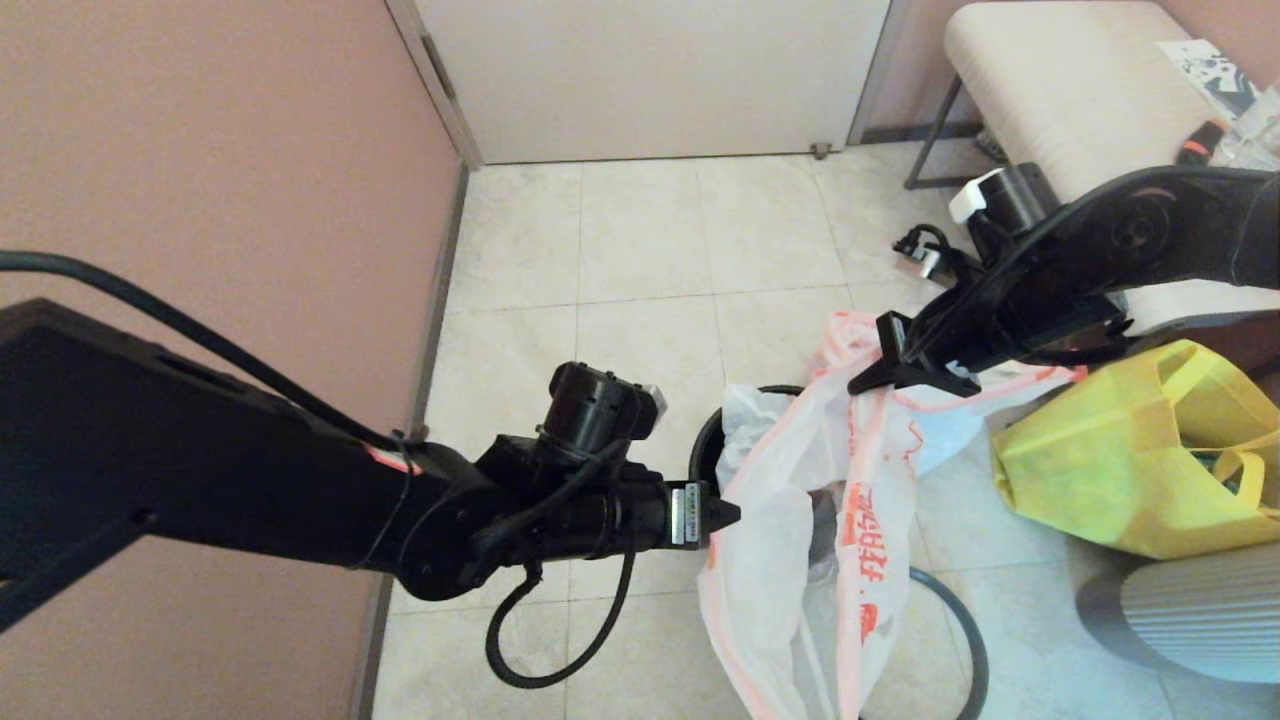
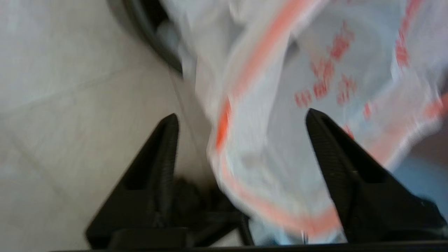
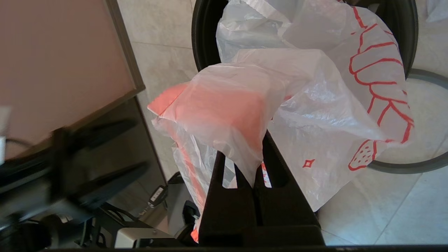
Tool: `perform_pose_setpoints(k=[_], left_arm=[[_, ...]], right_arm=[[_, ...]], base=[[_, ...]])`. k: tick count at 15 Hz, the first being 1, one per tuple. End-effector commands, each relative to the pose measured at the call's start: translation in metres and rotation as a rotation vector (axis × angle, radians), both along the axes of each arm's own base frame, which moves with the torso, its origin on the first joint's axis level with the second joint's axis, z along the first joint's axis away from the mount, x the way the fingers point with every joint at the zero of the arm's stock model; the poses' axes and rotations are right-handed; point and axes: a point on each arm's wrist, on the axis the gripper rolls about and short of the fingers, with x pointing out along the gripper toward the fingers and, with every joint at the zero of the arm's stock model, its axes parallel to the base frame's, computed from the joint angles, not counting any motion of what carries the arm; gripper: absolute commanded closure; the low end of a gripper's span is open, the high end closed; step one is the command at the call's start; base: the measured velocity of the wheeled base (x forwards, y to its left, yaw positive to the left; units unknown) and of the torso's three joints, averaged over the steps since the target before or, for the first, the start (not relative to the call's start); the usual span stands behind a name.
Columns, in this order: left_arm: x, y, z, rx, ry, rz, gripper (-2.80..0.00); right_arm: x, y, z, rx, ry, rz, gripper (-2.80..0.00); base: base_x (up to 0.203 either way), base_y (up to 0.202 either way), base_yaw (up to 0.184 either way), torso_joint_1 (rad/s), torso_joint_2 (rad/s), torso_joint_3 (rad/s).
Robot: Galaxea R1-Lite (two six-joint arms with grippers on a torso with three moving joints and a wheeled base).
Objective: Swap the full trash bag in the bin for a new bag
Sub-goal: Put the new garbage bag on the trash can
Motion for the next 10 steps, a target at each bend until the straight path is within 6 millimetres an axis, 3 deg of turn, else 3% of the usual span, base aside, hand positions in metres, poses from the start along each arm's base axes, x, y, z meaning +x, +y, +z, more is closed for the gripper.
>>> perform_pose_setpoints(k=[1,6,7,10], left_arm=[[0.012,-0.011,-0.028,0.016,0.022,0.0,-2.8],[0.032,-0.035,-0.066,0.035,0.017,0.011,-2.8],[0.037,-0.038,-0.066,0.015,-0.023,0.031,0.0],[0.036,-0.039,-0.055,-0.024,-0.068,0.034,0.0]], right_arm=[[-0.003,0.0,0.005,0.008,-0.008,0.0,0.0],[-0.008,0.008,0.01,0.01,-0.02,0.023,0.0],[-0.009,0.008,0.01,0.011,-0.02,0.023,0.0],[-0.011,0.007,0.014,0.013,-0.029,0.024,0.0]], base=[[0.0,0.0,0.0,0.0,0.0,0.0],[0.0,0.0,0.0,0.0,0.0,0.0],[0.0,0.0,0.0,0.0,0.0,0.0],[0.0,0.0,0.0,0.0,0.0,0.0]])
